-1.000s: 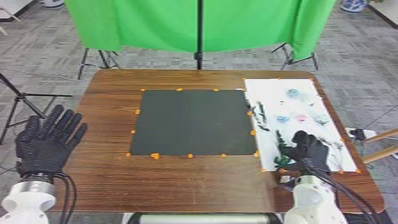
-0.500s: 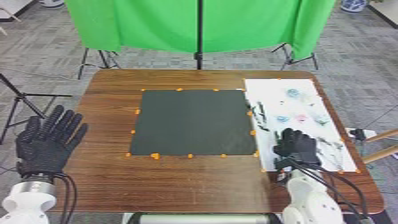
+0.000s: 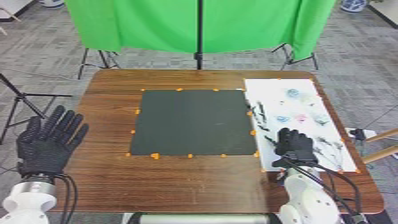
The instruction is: Arrange flowers
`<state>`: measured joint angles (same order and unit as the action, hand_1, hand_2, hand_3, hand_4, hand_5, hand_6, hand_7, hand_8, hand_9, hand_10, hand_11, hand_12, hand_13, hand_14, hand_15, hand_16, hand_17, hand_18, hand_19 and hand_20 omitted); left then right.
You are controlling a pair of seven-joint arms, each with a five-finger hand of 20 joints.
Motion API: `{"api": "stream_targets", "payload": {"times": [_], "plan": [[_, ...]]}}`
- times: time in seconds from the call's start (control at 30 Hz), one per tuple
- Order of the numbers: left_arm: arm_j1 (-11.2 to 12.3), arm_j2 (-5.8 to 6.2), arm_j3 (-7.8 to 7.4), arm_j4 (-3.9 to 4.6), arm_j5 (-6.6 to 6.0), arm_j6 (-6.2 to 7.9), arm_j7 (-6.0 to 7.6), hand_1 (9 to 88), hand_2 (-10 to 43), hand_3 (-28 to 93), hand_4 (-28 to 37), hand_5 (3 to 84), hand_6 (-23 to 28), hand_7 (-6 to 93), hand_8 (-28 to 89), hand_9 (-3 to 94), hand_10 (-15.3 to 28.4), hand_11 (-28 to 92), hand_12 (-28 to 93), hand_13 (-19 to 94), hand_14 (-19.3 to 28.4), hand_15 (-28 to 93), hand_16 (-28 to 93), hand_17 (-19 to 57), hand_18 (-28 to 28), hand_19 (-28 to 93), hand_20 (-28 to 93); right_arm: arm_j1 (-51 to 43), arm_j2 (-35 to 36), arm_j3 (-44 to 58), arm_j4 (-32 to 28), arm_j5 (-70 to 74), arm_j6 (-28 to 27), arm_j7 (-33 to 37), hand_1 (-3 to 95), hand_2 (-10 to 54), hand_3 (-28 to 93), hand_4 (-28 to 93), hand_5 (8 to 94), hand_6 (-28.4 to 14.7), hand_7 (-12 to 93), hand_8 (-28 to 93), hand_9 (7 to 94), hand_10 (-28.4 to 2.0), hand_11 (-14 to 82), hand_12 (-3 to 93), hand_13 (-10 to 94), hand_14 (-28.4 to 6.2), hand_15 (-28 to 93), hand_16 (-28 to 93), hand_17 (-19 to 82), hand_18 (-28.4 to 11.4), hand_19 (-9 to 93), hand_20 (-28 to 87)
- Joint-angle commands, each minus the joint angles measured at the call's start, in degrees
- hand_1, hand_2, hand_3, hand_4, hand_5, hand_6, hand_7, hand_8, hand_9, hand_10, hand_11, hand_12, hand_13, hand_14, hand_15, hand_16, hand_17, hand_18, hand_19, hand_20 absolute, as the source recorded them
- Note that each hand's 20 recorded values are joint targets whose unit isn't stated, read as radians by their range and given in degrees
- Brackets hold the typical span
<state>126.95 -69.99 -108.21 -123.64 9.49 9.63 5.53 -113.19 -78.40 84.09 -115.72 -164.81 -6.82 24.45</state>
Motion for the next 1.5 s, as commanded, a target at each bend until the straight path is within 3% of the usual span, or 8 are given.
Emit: {"api": "stream_targets", "payload": {"times": [0.03,0.2,0.43,0.67,0.8,1.17,1.33,1.5], "plan": [[0.94,-0.63,0.04,0.34,-0.42,-0.46,-0.51,30.7,11.9,71,-28.3,45.3,8.2,11.3,-8,37.7,14.0,16,13,28,14.4,33,-5,-3.5,12.7,27,14,-6.46,1.39,-2.30,7.28,5.46,5.07,1.89,67.2,-9.5,71,-28,64.5,0.4,64,13,74.2,-9.5,35.8,54.0,70,-6.3,56,54,43,-21.4,85,35],[1.26,-0.64,-0.15,0.14,-0.52,-0.37,-0.47,30.9,11.7,71,-28.3,45.2,8.2,11.4,-8,37.7,13.9,16,13,28,14.5,33,-5,-3.5,12.7,27,14,-5.79,3.56,-2.13,1.53,9.24,8.69,3.12,67.5,-9.5,72,-28,65.6,0.0,63,14,74.8,-9.7,34.5,55.5,72,-5.9,53,55,45,-21.5,84,35],[1.09,-0.07,-0.48,-0.01,-0.60,-0.50,-0.04,31.1,11.6,71,-28.3,45.2,8.1,11.4,-8,37.7,14.0,16,13,28,14.4,33,-5,-3.5,12.8,27,14,-2.04,5.22,-4.77,-5.64,22.67,6.47,8.86,67.6,-9.5,72,-28,65.8,0.0,63,14,75.3,-9.5,33.5,56.5,73,-5.5,52,56,46,-21.4,84,35],[0.64,1.07,-0.28,0.21,-0.62,-0.02,-0.22,31.0,11.6,71,-28.3,45.1,8.1,11.5,-8,37.7,14.0,16,13,28,14.4,33,-5,-3.5,12.7,27,14,6.72,3.11,-9.95,-6.08,27.45,13.55,13.61,67.1,-9.5,72,-28,65.8,-0.1,63,14,75.5,-9.6,33.1,56.8,73,-5.5,52,57,46,-21.6,84,35],[0.68,1.65,0.17,0.24,-0.58,0.01,-0.19,30.9,11.6,71,-28.3,45.2,8.1,11.4,-8,37.7,14.0,16,13,28,14.4,33,-5,-3.5,12.7,27,14,10.44,2.38,-12.63,-5.89,28.91,13.74,13.23,67.0,-9.5,73,-28,65.8,-0.3,63,14,75.3,-9.8,33.4,56.9,73,-5.7,52,56,46,-22.0,85,36],[0.88,3.15,1.47,-0.01,-0.72,1.51,0.75,30.9,11.8,71,-28.3,45.2,8.2,11.2,-8,37.7,13.9,16,13,28,14.4,33,-5,-3.4,12.7,27,14,22.32,-7.24,-19.62,1.93,34.13,7.66,13.21,66.7,-9.5,73,-28,65.7,-0.4,63,14,75.0,-10.2,34.1,56.3,73,-5.9,53,56,46,-22.4,86,35],[0.87,3.55,1.95,0.46,-0.20,2.12,0.78,30.8,11.8,71,-28.3,45.1,8.1,11.2,-8,37.7,14.0,16,13,28,14.3,33,-5,-3.4,12.7,27,14,25.37,-12.59,-23.14,9.46,32.83,4.02,11.21,66.8,-9.5,73,-28,65.5,-0.6,63,15,74.9,-10.3,34.6,56.1,73,-6.0,53,56,46,-22.5,86,35],[0.19,4.30,3.40,0.91,-0.63,2.57,1.01,30.8,11.8,71,-28.3,45.1,8.1,11.3,-8,37.7,14.0,16,13,28,14.3,33,-5,-3.3,12.7,27,14,27.32,-17.14,-25.44,16.07,30.63,1.43,9.87,66.8,-9.5,73,-28,65.4,-0.6,63,14,74.5,-10.5,35.1,56.0,73,-6.3,54,56,46,-22.7,86,35]]}}
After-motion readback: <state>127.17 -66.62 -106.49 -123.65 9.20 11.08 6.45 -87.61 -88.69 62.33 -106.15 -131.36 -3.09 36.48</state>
